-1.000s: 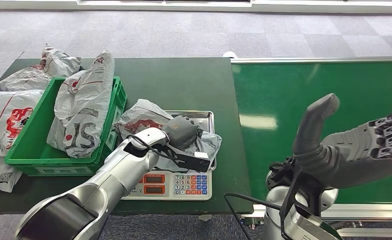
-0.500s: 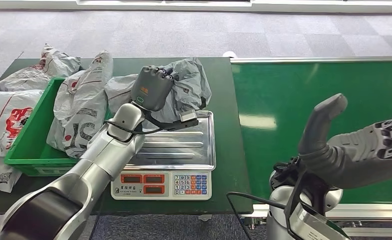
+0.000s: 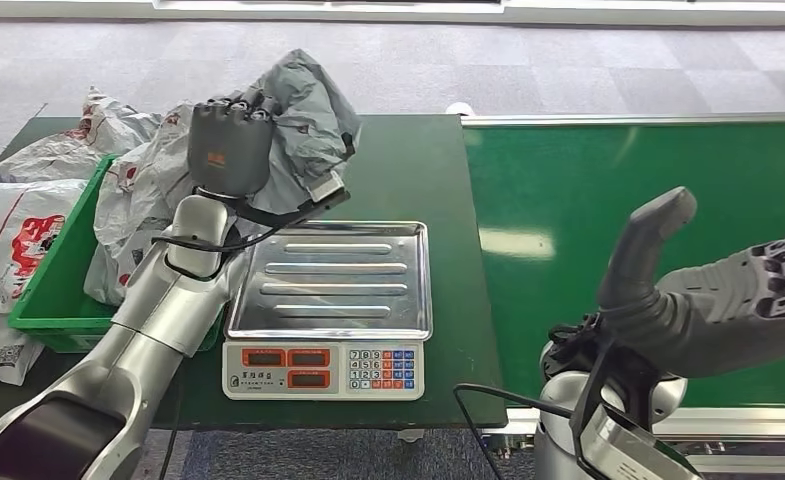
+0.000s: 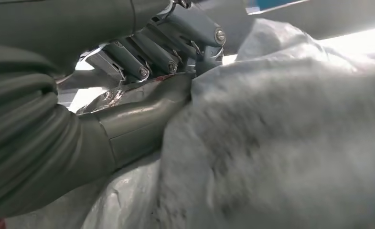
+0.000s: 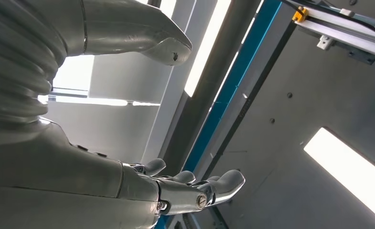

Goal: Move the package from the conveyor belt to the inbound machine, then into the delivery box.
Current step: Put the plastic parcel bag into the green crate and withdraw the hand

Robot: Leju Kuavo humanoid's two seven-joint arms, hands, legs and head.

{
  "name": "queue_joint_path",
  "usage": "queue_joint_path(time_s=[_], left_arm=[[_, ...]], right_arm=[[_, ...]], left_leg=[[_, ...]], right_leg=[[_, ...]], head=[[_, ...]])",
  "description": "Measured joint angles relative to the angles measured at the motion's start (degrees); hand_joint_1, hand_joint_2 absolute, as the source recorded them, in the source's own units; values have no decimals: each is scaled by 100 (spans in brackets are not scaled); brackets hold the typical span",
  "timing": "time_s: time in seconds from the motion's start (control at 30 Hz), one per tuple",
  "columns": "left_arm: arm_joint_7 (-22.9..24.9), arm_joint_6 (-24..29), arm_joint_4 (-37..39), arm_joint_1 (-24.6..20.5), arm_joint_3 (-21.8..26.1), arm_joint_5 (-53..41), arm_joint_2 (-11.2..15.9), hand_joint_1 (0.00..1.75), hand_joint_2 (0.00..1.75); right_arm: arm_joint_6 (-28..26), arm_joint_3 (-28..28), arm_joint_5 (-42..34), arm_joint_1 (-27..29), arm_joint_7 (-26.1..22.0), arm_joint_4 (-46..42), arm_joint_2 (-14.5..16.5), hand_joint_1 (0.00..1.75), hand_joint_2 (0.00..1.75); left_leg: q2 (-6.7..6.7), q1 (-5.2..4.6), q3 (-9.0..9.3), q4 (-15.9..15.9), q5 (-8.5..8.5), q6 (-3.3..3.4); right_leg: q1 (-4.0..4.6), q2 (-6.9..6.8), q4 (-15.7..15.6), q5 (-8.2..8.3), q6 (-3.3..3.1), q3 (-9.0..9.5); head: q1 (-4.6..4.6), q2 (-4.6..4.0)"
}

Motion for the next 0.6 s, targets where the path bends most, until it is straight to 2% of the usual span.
queue_joint_path(time_s=[0.07, 0.13, 0.3, 0.57, 0.6], left_arm=[[414, -73, 18, -43, -41, -3, 215, 175, 175], [548, -105, 140, -105, -39, -4, 399, 175, 175], [277, -3, 639, -262, 279, 39, 736, 175, 175], [139, -13, 1401, -397, 956, 46, 923, 175, 175], [160, -29, 1482, -400, 1028, 45, 935, 157, 175]], right_arm=[[0, -10, 8, 4, -1, 0, 0, 0, 175], [0, -33, 18, 9, 1, 0, 0, 0, 175], [0, -92, 56, 23, 0, 0, -1, 0, 175], [0, -140, 62, 36, -1, -16, -2, 0, 175], [0, -144, 62, 37, -1, -22, -2, 0, 175]], left_leg=[[3, 1, 1, 0, 3, -4], [2, 4, 0, -1, 6, -10], [5, 9, -1, -3, 9, -14], [9, 9, -2, -3, 9, -15], [9, 9, -2, -3, 9, -15]], right_leg=[[5, 4, 0, 2, -4, -2], [11, 6, 1, 4, -7, -4], [14, 10, 3, 7, -14, -6], [14, 18, 3, 9, -17, -10], [14, 19, 3, 9, -17, -11]], head=[[-1, 0], [-1, 0], [0, 0], [-1, 0], [-1, 0]])
